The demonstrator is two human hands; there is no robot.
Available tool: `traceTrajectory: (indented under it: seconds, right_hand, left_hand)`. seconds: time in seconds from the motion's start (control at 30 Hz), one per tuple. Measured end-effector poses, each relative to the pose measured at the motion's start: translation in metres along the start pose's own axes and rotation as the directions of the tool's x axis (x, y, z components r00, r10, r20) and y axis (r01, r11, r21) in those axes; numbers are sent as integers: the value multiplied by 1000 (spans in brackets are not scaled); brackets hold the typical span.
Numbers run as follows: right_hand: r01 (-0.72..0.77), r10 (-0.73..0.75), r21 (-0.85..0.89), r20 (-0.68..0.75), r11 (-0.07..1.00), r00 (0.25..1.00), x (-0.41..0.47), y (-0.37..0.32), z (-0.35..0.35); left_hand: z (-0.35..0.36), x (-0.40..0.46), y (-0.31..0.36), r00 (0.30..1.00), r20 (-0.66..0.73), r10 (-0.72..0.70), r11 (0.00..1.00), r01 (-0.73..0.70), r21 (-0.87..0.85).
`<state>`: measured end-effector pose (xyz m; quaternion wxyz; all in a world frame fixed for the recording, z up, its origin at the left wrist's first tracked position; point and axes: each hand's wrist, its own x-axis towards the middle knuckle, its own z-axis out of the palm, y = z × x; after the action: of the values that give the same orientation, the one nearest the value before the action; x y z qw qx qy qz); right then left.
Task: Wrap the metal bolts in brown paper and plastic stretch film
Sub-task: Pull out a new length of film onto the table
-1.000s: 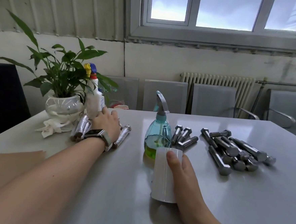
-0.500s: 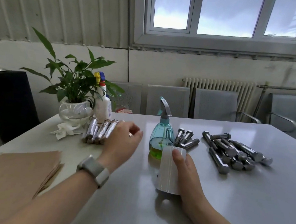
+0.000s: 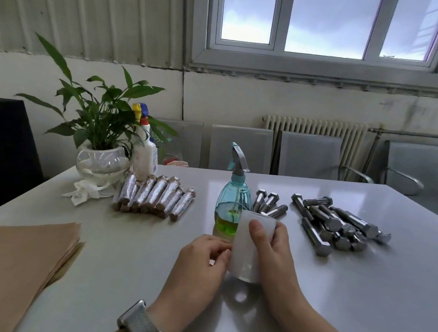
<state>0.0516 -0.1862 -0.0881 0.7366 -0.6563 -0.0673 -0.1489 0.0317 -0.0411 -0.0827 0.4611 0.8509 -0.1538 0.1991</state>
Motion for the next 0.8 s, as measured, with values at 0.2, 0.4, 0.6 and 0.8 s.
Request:
traceTrajectory:
  seconds: [0.2,0.4,0.6,0.8]
  right_hand:
    - [-32,31,71,14,997,999,0,1,-1]
    - [-126,126,171,14,977,992,-1,-4,-4]
    - [-201,200,213,25,956,979,0,-4,-5]
    - [-260,251,303,71,917,965,-1,-4,-7]
  left_hand:
    - [-4,2,-6,958,222,-182,964,219,-153]
    - [-10,-1,-4,956,162,-246,939,276,-205]
    - [-13,-1,-1,962,136,-237,949,259,-179]
    - [-13,-2,-1,978,102,-182,976,192,-100]
